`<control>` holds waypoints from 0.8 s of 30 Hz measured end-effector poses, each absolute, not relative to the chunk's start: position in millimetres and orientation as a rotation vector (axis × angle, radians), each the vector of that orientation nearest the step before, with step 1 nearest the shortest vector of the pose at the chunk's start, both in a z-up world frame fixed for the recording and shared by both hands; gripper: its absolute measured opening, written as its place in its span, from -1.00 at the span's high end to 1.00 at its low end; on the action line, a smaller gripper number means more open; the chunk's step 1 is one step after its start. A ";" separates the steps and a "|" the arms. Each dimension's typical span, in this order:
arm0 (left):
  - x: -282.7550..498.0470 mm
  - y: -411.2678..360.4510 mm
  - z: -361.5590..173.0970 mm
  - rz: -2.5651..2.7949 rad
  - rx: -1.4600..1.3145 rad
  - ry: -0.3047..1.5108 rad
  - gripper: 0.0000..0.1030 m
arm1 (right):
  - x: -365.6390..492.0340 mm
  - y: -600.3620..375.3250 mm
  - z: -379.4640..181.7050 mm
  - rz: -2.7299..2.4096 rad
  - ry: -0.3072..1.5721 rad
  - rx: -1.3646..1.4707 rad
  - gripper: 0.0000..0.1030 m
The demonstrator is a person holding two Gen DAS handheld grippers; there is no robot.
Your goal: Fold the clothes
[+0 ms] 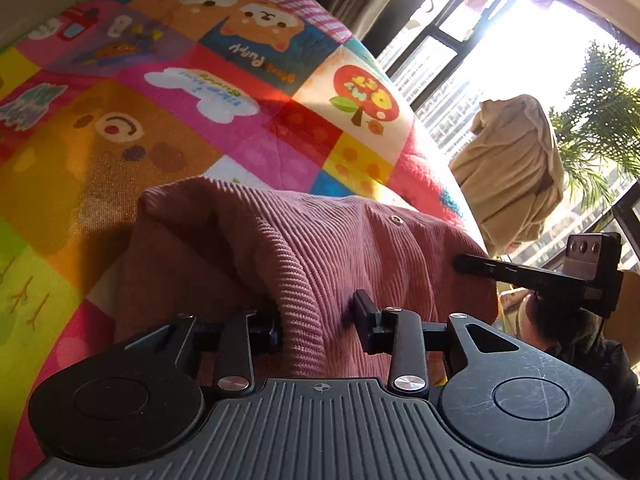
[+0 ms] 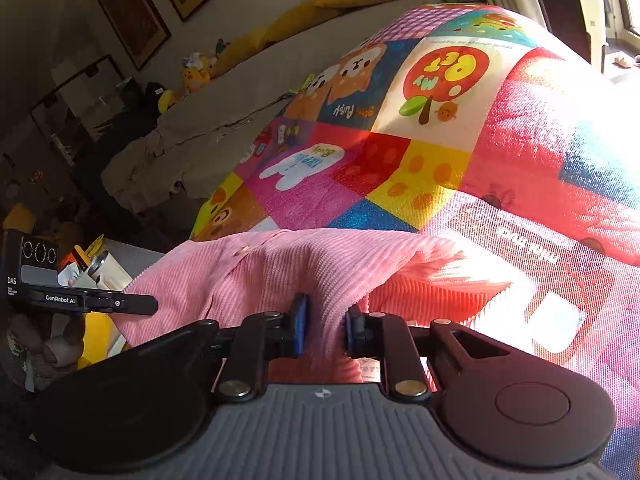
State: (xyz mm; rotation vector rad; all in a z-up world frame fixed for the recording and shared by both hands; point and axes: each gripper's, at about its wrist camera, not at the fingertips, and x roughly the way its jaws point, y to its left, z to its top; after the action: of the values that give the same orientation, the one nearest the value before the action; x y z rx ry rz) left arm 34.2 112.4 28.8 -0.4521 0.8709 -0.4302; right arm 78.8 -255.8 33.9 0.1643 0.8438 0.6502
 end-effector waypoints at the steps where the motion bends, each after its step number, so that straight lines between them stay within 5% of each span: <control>1: 36.0 111.0 19.1 -0.410 -0.443 0.907 0.10 | 79.0 -252.5 26.5 0.622 0.865 0.130 0.36; 6: 29.2 114.9 37.5 -0.402 -0.365 0.840 -0.56 | 67.7 -247.2 28.4 0.546 0.784 -0.033 -0.32; 10: 29.0 117.9 71.4 -0.408 -0.325 0.687 -0.77 | 51.1 -222.8 54.4 0.515 0.547 -0.227 -0.96; 14: 50.3 105.5 65.0 -0.401 -0.362 0.683 -0.81 | 41.9 -172.4 50.7 0.587 0.436 -0.344 -1.00; 24: 54.6 82.8 42.8 -0.294 -0.205 0.732 -0.81 | 32.3 -135.2 7.5 0.482 0.543 -0.486 -1.00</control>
State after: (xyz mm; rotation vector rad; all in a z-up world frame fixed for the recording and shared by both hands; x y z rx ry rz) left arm 54.6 82.8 42.8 -0.2048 0.7317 -0.2939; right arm 32.3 -135.2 7.5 -0.4858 0.5427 0.4821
